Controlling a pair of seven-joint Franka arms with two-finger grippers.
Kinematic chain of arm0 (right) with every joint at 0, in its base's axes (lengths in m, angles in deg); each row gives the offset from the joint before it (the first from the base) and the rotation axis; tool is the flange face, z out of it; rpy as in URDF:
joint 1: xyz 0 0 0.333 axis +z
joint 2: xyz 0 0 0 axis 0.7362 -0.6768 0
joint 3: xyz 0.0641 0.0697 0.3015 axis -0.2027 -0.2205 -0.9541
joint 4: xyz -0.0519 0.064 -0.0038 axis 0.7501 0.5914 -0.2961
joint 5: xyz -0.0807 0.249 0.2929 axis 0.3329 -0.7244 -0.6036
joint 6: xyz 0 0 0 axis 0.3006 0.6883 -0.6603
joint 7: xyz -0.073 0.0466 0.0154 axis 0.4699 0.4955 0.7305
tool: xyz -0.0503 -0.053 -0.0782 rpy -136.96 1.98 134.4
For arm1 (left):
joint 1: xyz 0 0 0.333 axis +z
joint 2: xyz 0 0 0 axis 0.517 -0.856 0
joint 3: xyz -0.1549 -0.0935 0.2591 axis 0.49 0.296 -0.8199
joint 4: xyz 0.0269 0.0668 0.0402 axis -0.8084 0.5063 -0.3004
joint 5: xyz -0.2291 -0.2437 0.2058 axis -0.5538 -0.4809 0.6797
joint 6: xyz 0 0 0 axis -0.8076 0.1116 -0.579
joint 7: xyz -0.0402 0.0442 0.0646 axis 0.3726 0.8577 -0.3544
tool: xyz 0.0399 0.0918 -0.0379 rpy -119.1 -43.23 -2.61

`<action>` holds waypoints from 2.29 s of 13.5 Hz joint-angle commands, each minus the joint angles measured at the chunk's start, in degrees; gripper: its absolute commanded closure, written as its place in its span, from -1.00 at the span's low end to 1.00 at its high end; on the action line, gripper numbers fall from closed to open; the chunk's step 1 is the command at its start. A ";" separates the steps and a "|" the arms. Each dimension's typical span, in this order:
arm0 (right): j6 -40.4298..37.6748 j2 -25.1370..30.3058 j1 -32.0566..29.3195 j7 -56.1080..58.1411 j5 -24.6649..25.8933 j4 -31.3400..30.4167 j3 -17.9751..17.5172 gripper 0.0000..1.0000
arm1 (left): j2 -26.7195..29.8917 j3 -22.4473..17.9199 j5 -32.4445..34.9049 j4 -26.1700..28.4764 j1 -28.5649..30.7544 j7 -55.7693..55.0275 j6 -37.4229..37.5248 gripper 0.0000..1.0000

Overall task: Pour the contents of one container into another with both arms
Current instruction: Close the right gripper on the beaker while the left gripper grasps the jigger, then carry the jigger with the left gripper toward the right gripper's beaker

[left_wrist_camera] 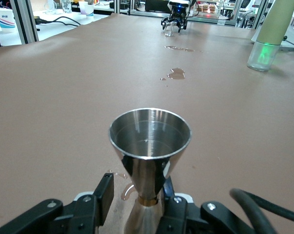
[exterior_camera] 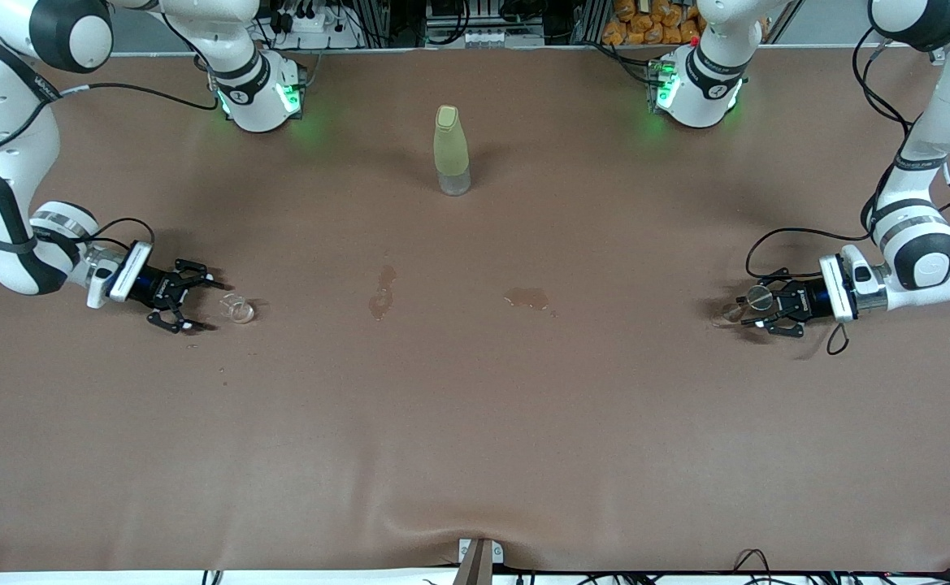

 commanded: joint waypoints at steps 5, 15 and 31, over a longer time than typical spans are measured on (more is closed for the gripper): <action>-1.76 -3.01 0.43 19.43 -4.54 -0.36 -1.35 -1.00 | 0.67 0.24 -1.66 0.80 -0.72 1.52 -0.64 0.46; -1.49 -3.71 2.45 19.87 -7.52 -0.45 -3.64 -1.00 | 5.42 2.86 -1.66 -1.83 -5.37 -0.24 -0.81 0.95; -1.32 -4.33 3.86 21.98 -9.02 -0.45 -3.64 -0.04 | 5.95 20.19 -19.74 -8.07 -15.82 -9.47 -20.84 1.00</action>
